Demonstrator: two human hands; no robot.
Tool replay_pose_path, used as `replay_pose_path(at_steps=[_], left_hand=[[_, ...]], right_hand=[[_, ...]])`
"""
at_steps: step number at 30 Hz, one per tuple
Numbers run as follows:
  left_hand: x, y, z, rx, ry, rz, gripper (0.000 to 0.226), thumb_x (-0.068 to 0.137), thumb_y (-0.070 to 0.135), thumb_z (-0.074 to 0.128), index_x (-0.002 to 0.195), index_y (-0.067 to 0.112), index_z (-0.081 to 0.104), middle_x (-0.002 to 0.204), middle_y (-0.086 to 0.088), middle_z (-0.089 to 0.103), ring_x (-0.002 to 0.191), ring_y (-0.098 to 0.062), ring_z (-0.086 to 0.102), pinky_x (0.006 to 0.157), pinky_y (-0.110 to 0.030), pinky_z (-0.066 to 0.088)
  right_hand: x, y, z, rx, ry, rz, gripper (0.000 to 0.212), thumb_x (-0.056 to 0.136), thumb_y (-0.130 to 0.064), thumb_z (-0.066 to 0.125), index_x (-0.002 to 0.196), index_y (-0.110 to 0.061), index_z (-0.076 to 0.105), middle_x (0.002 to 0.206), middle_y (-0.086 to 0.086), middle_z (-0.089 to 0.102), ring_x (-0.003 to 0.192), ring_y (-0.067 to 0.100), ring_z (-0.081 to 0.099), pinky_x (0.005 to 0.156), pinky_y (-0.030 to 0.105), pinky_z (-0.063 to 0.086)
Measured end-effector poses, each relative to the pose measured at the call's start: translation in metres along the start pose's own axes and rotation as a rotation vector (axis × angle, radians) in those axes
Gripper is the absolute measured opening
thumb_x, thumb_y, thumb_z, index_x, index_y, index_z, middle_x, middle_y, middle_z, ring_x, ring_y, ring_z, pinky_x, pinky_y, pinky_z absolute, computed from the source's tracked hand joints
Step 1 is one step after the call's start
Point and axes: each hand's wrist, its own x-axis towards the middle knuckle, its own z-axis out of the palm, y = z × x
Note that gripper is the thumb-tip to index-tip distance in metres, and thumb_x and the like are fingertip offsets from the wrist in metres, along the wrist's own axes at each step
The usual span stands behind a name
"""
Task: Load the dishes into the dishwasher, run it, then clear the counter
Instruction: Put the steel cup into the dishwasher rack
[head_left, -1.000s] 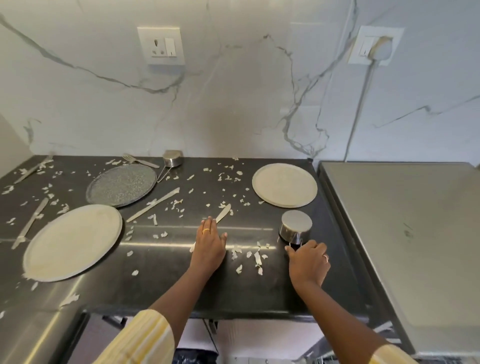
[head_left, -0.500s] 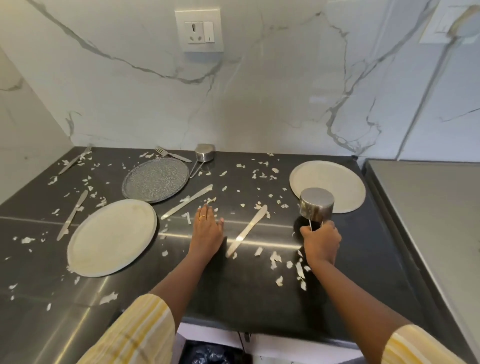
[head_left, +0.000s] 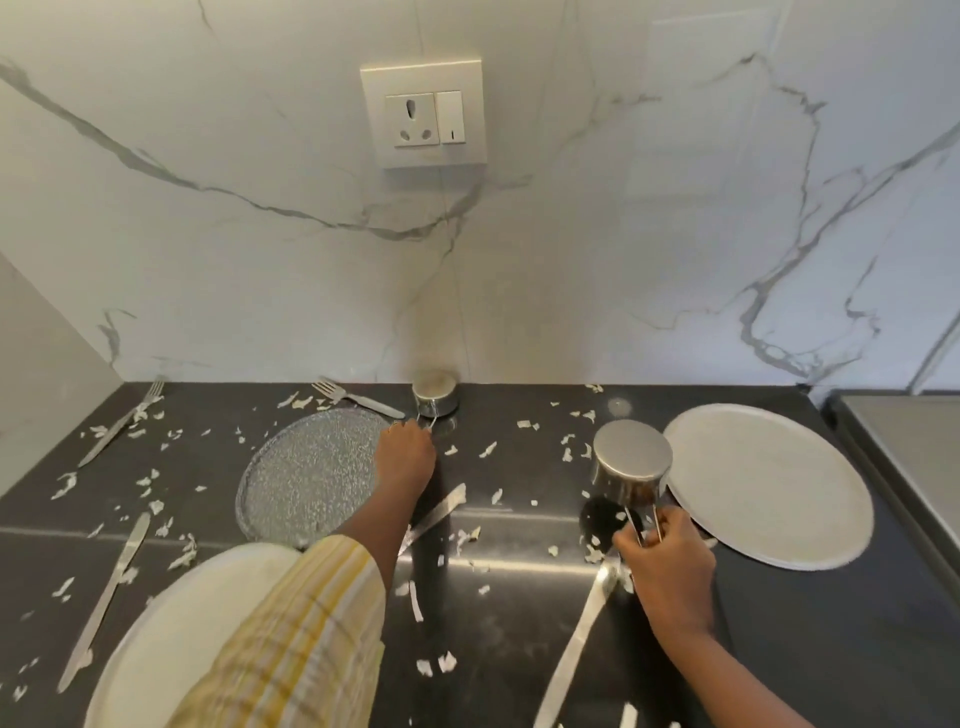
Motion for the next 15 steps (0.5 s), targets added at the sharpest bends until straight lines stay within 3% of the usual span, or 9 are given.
replay_pose_path(at_steps=[4, 7, 15], left_hand=[[0.031, 0.005, 0.003, -0.058, -0.086, -0.063, 0.032, 0.095, 0.027, 0.047, 0.113, 0.002, 0.055, 0.117, -0.018, 0.059, 0.109, -0.035, 0.056, 0.088, -0.042, 0.045], [0.046, 0.007, 0.005, -0.098, -0.111, -0.101, 0.031, 0.091, 0.027, 0.055, 0.112, 0.003, 0.057, 0.114, -0.017, 0.060, 0.107, -0.035, 0.058, 0.086, -0.041, 0.046], [0.078, 0.001, -0.002, -0.103, -0.224, -0.064, 0.049, 0.081, 0.027, 0.071, 0.116, -0.002, 0.054, 0.114, -0.020, 0.062, 0.109, -0.033, 0.057, 0.089, -0.036, 0.046]], right_hand=[[0.009, 0.005, 0.005, -0.041, -0.024, -0.002, 0.024, 0.077, -0.017, 0.070, 0.086, -0.022, 0.049, 0.076, 0.001, 0.056, 0.072, 0.019, 0.055, 0.065, 0.035, 0.048], [0.015, 0.005, 0.006, -0.044, -0.022, -0.003, 0.019, 0.078, -0.015, 0.069, 0.083, -0.020, 0.051, 0.072, 0.001, 0.054, 0.067, 0.016, 0.053, 0.058, 0.027, 0.042], [0.022, 0.002, 0.007, -0.036, -0.042, 0.012, 0.024, 0.077, -0.013, 0.068, 0.073, -0.023, 0.047, 0.067, 0.000, 0.052, 0.064, 0.014, 0.049, 0.055, 0.024, 0.039]])
